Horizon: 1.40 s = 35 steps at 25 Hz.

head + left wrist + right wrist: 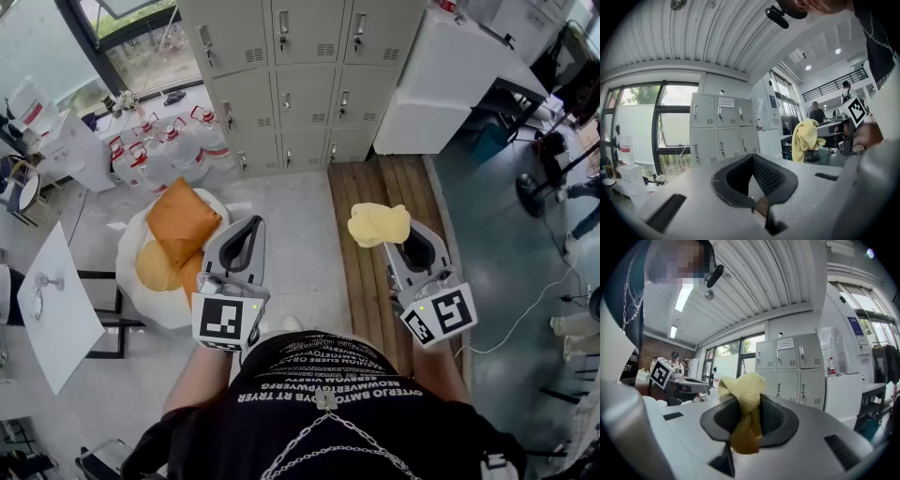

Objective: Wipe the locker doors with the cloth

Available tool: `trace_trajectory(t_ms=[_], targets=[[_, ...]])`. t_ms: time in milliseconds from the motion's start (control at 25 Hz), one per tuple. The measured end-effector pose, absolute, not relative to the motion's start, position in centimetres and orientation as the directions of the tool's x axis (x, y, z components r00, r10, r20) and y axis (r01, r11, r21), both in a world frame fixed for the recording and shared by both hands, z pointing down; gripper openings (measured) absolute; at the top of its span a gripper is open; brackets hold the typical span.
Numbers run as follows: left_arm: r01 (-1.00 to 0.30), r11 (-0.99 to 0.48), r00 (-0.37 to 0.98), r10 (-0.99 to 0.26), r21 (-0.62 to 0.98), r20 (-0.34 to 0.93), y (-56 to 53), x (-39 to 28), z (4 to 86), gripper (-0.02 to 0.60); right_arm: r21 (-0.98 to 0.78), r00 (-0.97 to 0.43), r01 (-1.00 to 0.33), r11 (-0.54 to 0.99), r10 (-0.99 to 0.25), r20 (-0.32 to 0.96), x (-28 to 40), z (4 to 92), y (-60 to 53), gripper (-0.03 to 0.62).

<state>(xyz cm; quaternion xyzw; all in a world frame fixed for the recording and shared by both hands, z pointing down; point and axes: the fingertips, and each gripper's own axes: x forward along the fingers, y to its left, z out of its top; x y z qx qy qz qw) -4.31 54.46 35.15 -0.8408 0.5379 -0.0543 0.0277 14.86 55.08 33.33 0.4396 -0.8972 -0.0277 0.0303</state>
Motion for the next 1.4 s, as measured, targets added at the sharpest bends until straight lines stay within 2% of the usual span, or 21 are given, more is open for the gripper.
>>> trace_trajectory(t_ms=[320, 520, 880, 1400], targets=[[-0.901, -0.425, 0.422, -0.905, -0.082, 0.054, 53.1, -9.6, 36.1, 0.003, 0.089, -0.646, -0.757, 0.647, -0.762, 0.051, 9.0, 33.6, 54.4, 0.092], [-0.905, -0.416, 0.413, -0.909, -0.083, 0.057, 52.3, -11.9, 36.6, 0.003, 0.085, -0.625, -0.772, 0.629, -0.777, 0.078, 8.7, 34.4, 54.4, 0.094], [-0.897, -0.440, 0.434, -0.895, -0.045, 0.104, 49.7, -11.4, 39.2, 0.003, 0.040, -0.585, -0.807, 0.590, -0.806, 0.089, 10.7, 36.2, 51.7, 0.092], [-0.914, -0.399, 0.389, -0.913, -0.075, 0.119, 41.4, -10.0, 39.4, 0.003, 0.029, -0.627, -0.776, 0.630, -0.776, 0.071, 11.5, 37.3, 41.8, 0.091]])
